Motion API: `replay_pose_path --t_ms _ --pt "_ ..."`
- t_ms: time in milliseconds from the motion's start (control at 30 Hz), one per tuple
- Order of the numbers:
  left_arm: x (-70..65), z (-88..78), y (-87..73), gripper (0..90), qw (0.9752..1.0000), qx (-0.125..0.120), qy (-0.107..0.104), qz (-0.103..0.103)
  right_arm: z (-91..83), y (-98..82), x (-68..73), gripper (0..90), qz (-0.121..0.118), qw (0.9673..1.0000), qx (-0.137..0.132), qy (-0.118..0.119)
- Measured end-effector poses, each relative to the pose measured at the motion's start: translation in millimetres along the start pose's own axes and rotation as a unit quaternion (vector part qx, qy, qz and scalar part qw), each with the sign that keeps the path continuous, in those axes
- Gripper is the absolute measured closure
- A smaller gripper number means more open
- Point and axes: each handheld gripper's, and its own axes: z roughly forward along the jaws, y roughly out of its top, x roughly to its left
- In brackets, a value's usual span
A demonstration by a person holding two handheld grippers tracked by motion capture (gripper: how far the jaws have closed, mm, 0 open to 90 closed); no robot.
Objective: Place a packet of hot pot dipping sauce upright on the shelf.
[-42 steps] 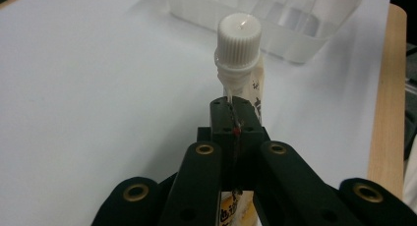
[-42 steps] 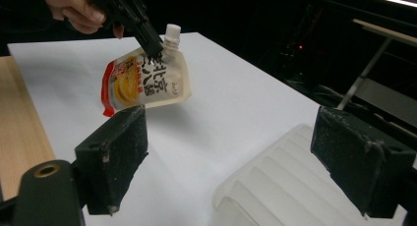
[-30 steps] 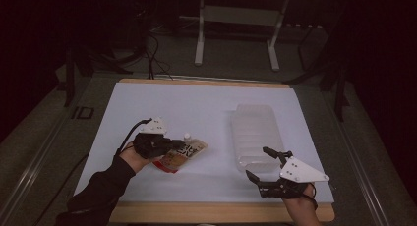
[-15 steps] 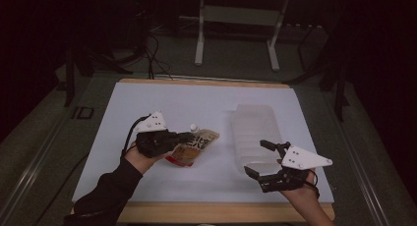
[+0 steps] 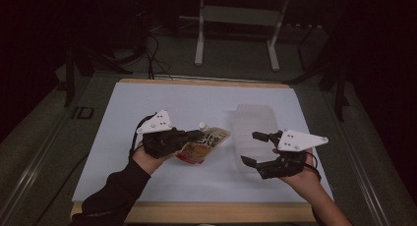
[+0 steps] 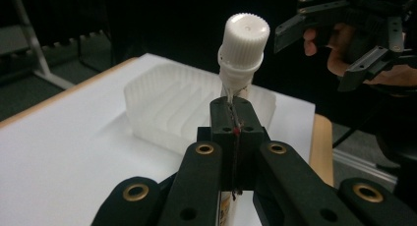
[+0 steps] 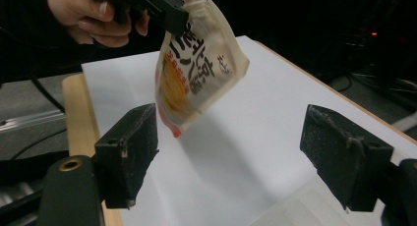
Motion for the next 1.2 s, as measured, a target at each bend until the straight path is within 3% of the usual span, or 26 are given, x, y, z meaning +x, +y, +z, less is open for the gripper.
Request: replay_pose_path --t_ms 33,267,400,533,633,867,1033,1200 --pt "-0.5 0.3 0.1 90.0 0.9999 -0.006 -0.010 -0.005 -0.4 2.9 -1.8 22.0 -0.004 1.0000 0.002 0.000" --pt "-8.5 6.6 1.3 90.0 0.9987 -0.045 -0.022 -0.009 1.0 22.4 -18.1 23.4 -0.008 0.9992 0.010 0.037" --pt "-11.7 13.7 3.2 90.0 0.9983 -0.044 -0.037 -0.009 4.7 29.6 -25.4 28.0 -0.005 0.9987 0.013 0.049" --pt "-12.2 19.4 2.2 90.0 0.9983 -0.044 -0.039 -0.010 8.8 31.7 -30.9 36.1 0.006 0.9978 0.014 0.064" --pt "-13.3 22.1 1.7 90.0 0.9983 -0.040 -0.042 -0.005 13.6 31.5 -32.9 36.9 0.008 0.9971 0.023 0.072" --pt "-13.5 26.5 1.5 90.0 0.9978 -0.042 -0.049 -0.013 26.3 30.0 -31.0 56.4 0.001 0.9933 0.041 0.108" --pt "-14.9 28.0 1.4 90.0 0.9977 -0.041 -0.053 -0.011 31.3 29.8 -28.6 72.1 -0.007 0.9918 0.052 0.117" --pt "-15.5 30.0 -0.3 90.0 0.9982 -0.036 -0.047 -0.010 34.8 29.7 -26.2 88.7 -0.042 0.9900 0.078 0.109"
